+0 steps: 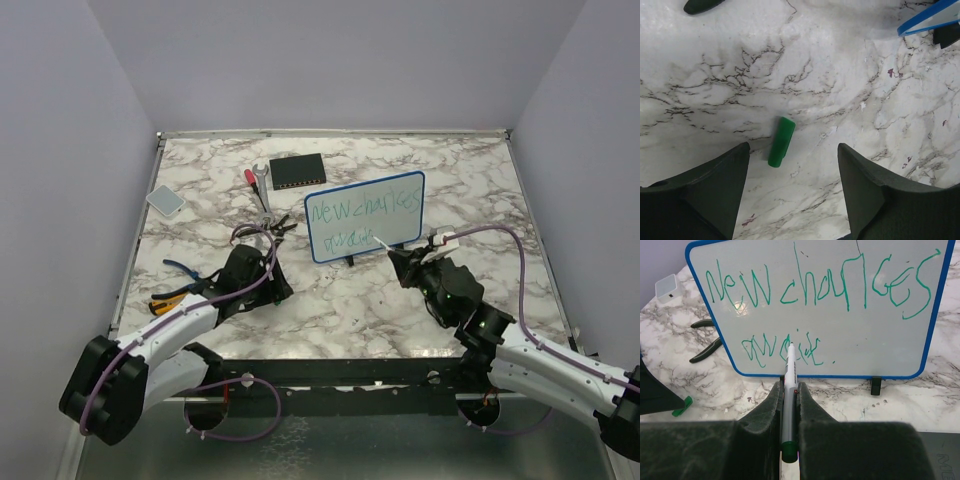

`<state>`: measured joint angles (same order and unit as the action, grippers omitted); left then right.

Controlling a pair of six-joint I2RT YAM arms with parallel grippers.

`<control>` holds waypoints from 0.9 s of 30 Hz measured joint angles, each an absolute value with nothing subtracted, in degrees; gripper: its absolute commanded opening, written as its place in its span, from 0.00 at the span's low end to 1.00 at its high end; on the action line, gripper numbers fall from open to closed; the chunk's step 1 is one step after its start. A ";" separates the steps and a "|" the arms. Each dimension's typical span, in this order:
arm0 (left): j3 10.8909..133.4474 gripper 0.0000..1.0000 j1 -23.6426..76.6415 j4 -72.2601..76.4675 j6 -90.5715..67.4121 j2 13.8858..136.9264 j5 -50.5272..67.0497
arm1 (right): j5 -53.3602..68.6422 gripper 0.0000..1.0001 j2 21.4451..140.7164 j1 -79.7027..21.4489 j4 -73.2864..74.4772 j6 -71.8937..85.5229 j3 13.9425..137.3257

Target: Write a sentence on the whiteboard

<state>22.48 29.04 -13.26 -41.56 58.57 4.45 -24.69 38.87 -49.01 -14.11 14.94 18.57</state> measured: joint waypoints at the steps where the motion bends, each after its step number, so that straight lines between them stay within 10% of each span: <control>1: 22.55 0.73 29.34 -12.32 -41.58 59.16 4.43 | -24.69 0.01 38.87 -49.01 -14.04 14.94 18.55; 27: 27.57 0.73 43.00 5.41 -51.46 75.29 4.67 | -26.24 0.01 38.57 -49.01 -14.02 14.94 18.04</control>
